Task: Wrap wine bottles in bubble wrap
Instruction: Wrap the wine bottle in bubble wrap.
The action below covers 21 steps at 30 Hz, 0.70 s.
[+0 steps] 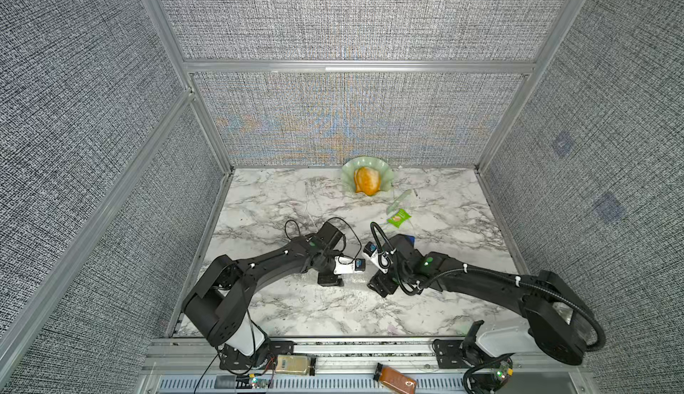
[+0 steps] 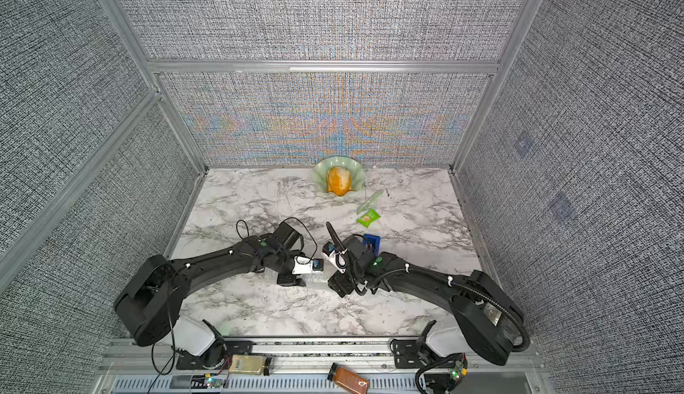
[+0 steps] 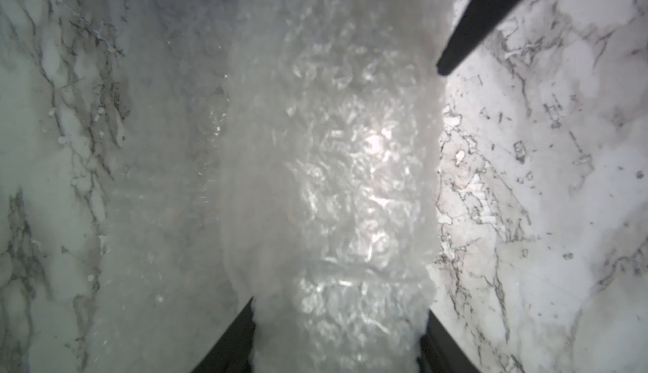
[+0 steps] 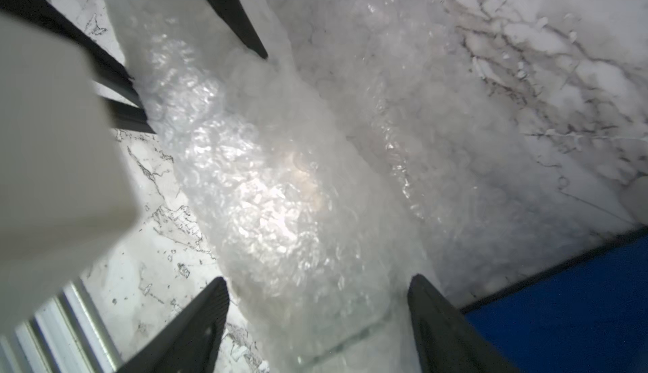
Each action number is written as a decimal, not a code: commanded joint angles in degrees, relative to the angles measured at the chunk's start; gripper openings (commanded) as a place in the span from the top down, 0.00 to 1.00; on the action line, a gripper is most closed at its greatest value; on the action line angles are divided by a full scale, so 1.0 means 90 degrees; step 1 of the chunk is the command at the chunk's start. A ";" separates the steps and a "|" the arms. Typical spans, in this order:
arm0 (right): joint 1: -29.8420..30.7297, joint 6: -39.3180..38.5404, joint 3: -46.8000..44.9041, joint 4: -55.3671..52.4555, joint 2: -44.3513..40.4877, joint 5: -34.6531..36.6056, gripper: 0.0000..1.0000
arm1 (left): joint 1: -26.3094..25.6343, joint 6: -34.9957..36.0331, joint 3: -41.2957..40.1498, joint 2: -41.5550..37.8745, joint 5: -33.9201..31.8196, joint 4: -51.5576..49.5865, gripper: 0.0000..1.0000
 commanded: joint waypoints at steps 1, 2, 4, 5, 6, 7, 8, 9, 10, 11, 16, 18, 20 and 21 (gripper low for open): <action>-0.0054 0.0045 -0.0054 0.0124 0.0183 -0.0252 0.21 | 0.0013 0.0034 -0.0265 -0.0241 -0.0547 -0.0285 0.43; -0.0124 0.0052 -0.0039 0.0115 0.0288 -0.0346 0.23 | 0.0008 0.0047 -0.0346 -0.0329 -0.0584 -0.0216 0.39; -0.0200 0.0022 -0.0026 0.0139 0.0429 -0.0545 0.29 | 0.0013 0.0076 -0.0426 -0.0476 -0.0613 -0.0140 0.32; -0.0205 0.0025 -0.0007 0.0131 0.0469 -0.0567 0.32 | 0.0006 0.0035 -0.0414 -0.0561 -0.0632 -0.0112 0.29; -0.0207 0.0040 0.0028 0.0078 0.0506 -0.0615 0.35 | 0.0010 -0.0085 -0.0401 -0.0650 -0.0682 -0.0069 0.27; -0.0207 0.0035 0.0067 0.0037 0.0540 -0.0661 0.37 | 0.0011 -0.0216 -0.0376 -0.0728 -0.0749 -0.0048 0.26; -0.0207 0.0036 0.0098 -0.0009 0.0577 -0.0734 0.41 | 0.0009 -0.0259 -0.0356 -0.0802 -0.0785 -0.0052 0.24; -0.0207 0.0052 0.0119 -0.0039 0.0582 -0.0774 0.44 | 0.0013 -0.0279 -0.0337 -0.0869 -0.0824 -0.0065 0.23; -0.0207 0.0070 0.0107 -0.0041 0.0588 -0.0810 0.47 | 0.0011 -0.0309 -0.0324 -0.0920 -0.0847 -0.0061 0.21; -0.0208 0.0102 0.0073 -0.0040 0.0583 -0.0861 0.49 | 0.0011 -0.0397 -0.0320 -0.0982 -0.0874 -0.0032 0.21; -0.0136 0.0357 -0.0032 0.0057 0.0478 -0.1009 0.53 | 0.0023 -0.0928 -0.0225 -0.1290 -0.0923 0.0075 0.20; -0.0049 0.0498 -0.0080 0.0162 0.0440 -0.1043 0.53 | 0.0040 -0.1250 -0.0221 -0.1456 -0.0988 0.0117 0.20; 0.0047 0.0646 -0.0120 0.0256 0.0461 -0.1059 0.53 | 0.0081 -0.1561 -0.0308 -0.1650 -0.1025 0.0245 0.20; 0.0090 0.0737 -0.0136 0.0282 0.0469 -0.1051 0.53 | 0.0108 -0.1719 -0.0369 -0.1782 -0.1058 0.0322 0.20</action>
